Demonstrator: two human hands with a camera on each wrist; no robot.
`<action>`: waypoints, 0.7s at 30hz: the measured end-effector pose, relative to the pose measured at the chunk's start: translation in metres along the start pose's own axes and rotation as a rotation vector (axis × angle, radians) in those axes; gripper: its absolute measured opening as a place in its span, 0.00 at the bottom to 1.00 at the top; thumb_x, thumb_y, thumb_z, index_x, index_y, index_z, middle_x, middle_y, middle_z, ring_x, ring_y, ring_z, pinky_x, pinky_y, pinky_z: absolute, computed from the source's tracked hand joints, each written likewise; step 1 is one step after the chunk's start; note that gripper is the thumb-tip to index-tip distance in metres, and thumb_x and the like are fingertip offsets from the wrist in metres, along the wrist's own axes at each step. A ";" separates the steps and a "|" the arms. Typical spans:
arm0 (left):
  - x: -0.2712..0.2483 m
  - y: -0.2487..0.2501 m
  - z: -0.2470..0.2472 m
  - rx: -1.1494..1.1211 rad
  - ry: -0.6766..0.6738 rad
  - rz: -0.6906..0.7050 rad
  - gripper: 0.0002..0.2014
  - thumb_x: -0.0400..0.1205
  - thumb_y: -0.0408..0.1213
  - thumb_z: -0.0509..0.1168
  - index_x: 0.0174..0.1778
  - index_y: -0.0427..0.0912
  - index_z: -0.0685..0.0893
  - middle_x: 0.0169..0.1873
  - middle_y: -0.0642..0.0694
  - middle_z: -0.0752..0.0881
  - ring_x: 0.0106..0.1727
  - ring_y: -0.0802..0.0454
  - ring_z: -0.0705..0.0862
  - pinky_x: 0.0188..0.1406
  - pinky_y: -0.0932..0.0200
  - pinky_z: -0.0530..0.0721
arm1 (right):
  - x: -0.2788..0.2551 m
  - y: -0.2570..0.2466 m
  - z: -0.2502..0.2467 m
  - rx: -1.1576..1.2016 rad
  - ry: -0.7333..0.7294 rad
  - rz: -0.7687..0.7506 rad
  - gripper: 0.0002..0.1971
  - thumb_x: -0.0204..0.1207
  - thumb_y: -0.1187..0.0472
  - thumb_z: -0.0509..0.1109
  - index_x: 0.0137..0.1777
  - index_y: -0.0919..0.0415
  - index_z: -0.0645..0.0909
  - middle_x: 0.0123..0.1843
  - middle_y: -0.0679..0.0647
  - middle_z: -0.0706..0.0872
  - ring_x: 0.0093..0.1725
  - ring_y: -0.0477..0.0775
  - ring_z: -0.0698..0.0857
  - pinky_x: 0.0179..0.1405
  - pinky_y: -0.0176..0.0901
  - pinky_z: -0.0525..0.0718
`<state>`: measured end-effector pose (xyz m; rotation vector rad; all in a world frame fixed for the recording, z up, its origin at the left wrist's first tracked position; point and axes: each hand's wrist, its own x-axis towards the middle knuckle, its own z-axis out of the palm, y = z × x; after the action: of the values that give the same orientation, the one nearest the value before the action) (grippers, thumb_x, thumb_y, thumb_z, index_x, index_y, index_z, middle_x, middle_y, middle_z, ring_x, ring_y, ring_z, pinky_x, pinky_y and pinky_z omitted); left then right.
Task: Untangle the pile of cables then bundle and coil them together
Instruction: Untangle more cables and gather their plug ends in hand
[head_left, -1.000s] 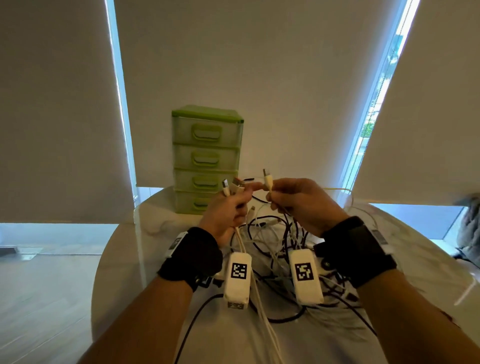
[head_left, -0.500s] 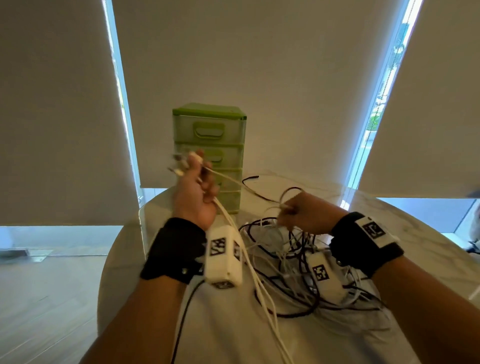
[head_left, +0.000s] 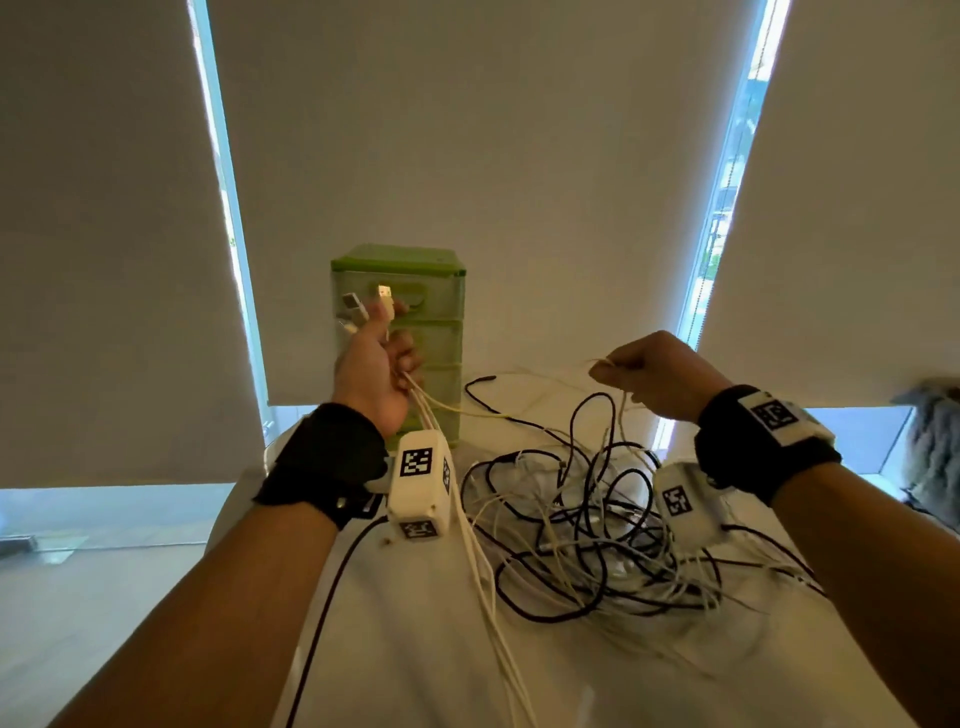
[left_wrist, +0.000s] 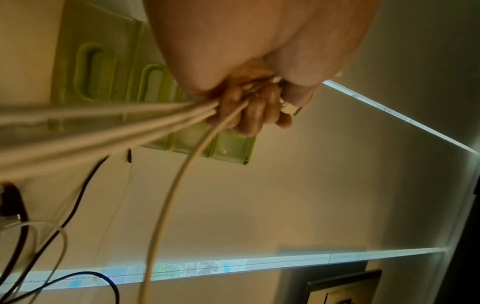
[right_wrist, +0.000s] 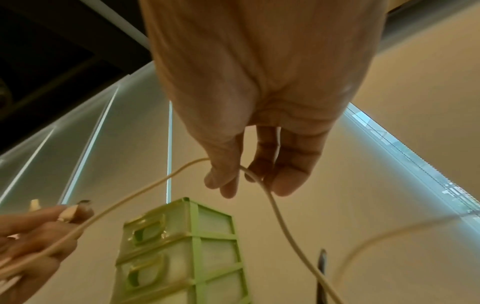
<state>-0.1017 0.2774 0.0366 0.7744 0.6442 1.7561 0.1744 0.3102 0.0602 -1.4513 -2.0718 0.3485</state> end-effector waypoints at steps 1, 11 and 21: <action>-0.002 0.003 0.004 0.039 -0.009 -0.003 0.13 0.86 0.50 0.57 0.40 0.49 0.78 0.20 0.55 0.65 0.21 0.60 0.63 0.21 0.64 0.59 | -0.003 -0.004 -0.004 0.024 0.028 -0.009 0.13 0.80 0.52 0.70 0.37 0.55 0.86 0.29 0.52 0.78 0.32 0.51 0.75 0.37 0.44 0.77; -0.046 0.002 0.067 0.667 -0.279 -0.010 0.07 0.78 0.34 0.72 0.50 0.46 0.86 0.19 0.58 0.78 0.18 0.61 0.62 0.15 0.68 0.61 | -0.038 -0.070 -0.045 0.539 0.108 -0.204 0.06 0.80 0.59 0.69 0.52 0.55 0.88 0.40 0.50 0.87 0.46 0.55 0.89 0.54 0.53 0.89; -0.072 -0.028 0.101 0.702 -0.266 -0.067 0.07 0.84 0.39 0.65 0.46 0.43 0.88 0.19 0.52 0.67 0.21 0.56 0.60 0.19 0.62 0.57 | -0.066 -0.039 -0.032 0.460 -0.040 -0.128 0.19 0.81 0.56 0.68 0.71 0.55 0.77 0.63 0.50 0.82 0.61 0.53 0.84 0.64 0.52 0.83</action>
<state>0.0089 0.2226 0.0669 1.4148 1.1042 1.3214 0.1791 0.2314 0.0863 -1.0393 -1.9363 0.7506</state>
